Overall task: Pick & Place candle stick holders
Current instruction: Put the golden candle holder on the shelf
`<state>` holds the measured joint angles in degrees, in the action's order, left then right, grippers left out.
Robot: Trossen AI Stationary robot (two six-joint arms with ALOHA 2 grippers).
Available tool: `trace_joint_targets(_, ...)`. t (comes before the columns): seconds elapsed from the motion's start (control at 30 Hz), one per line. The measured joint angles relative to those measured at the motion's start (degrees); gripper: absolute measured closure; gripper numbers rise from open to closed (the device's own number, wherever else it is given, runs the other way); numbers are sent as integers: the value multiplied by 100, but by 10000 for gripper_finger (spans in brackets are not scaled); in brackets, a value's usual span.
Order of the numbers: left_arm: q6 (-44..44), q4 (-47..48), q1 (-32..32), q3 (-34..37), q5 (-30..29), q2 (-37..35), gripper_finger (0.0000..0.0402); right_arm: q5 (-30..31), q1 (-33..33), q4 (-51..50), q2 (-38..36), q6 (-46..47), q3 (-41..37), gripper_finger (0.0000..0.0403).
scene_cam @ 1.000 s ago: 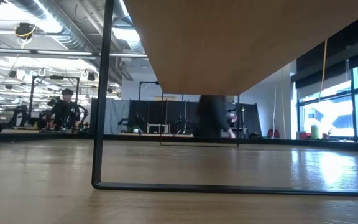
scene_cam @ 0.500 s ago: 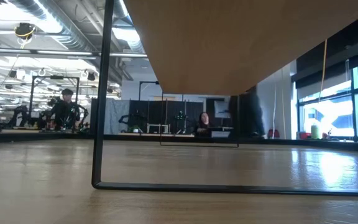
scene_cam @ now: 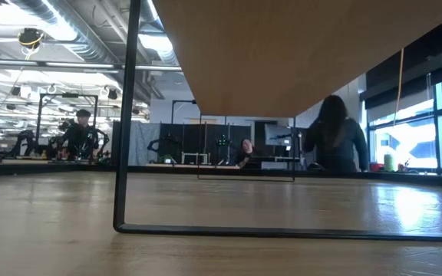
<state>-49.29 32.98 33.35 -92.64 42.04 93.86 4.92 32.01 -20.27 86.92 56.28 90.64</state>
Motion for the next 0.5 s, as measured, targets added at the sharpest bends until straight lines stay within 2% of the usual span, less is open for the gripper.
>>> trace_joint_targets(0.13,-21,240,-161,2,-8,0,390,-329,-78,-460,468,116,508,149)
trace_joint_targets(0.5,1,628,-560,11,-134,33,390,-916,-377,271,988,-14,786,149)
